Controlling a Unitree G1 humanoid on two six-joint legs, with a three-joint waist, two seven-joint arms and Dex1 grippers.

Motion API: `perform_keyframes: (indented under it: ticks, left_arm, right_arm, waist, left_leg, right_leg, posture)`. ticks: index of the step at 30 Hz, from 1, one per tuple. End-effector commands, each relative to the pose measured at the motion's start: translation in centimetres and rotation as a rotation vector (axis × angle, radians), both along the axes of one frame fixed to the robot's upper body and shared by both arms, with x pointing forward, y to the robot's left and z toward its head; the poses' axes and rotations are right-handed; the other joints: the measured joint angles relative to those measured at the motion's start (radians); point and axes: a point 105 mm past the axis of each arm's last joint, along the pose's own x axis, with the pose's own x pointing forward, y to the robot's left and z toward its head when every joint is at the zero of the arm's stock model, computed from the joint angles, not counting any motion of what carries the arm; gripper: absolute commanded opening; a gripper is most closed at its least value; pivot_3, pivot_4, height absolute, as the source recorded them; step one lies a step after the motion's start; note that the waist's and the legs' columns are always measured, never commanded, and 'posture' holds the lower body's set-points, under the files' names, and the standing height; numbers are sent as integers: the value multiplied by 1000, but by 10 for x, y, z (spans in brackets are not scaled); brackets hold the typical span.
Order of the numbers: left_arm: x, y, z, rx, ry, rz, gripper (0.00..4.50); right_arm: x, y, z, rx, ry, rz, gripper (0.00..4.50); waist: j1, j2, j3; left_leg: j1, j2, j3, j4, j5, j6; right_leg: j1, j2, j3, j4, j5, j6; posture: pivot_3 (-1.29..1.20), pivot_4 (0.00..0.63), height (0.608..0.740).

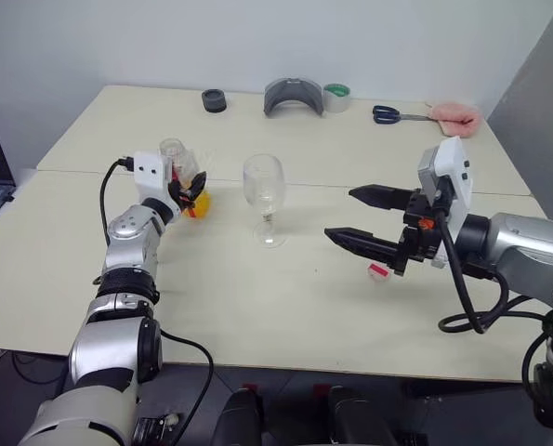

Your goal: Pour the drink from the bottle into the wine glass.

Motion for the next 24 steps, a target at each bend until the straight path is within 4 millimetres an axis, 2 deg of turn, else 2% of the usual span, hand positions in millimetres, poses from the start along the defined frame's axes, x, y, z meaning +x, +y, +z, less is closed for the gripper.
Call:
perform_keyframes:
  ticks: [1, 7, 11, 17, 20, 24]
  left_arm:
    - [1, 8, 22, 25, -72, 19, 1825]
    - [0, 9, 25, 53, -83, 25, 1698]
    - [1, 0, 36, 120, -105, -19, 1698]
    - [1, -24, 69, 374, -174, -150, 1698]
    - [3, -31, 91, 443, -219, -172, 1698]
    - [1, -51, 113, 564, -283, -252, 1698]
  right_arm:
    - [-4, 1, 10, 20, -51, 8, 4500]
    - [-1, -1, 13, 44, -63, -13, 4500]
    - [-1, -2, 25, 99, -123, -34, 4500]
    - [0, -7, 33, 157, -251, -72, 4500]
    - [3, -10, 28, 169, -283, -84, 4500]
    - [6, -8, 18, 176, -300, -83, 4500]
  waist:
    - [0, 0, 0]
    - [0, 0, 0]
    - [0, 0, 0]
    - [5, 0, 0]
    - [7, 0, 0]
    - [6, 0, 0]
  left_leg:
    - [0, 0, 0, 0, 0, 0]
    - [0, 0, 0, 0, 0, 0]
    - [0, 0, 0, 0, 0, 0]
    - [-1, 0, -1, 0, 0, 0]
    - [-1, -1, -1, 0, 0, 0]
    - [-1, -1, 0, 0, 0, 0]
  right_leg:
    - [0, 0, 0, 0, 0, 0]
    - [0, 0, 0, 0, 0, 0]
    - [0, 0, 0, 0, 0, 0]
    - [0, 0, -1, 0, 0, 0]
    - [0, 0, -1, 0, 0, 0]
    - [0, 0, -1, 0, 0, 0]
  posture:
    - [0, 150, 740]
    - [0, 150, 740]
    - [0, 150, 740]
    - [0, 150, 740]
    - [0, 150, 740]
    - [0, 150, 740]
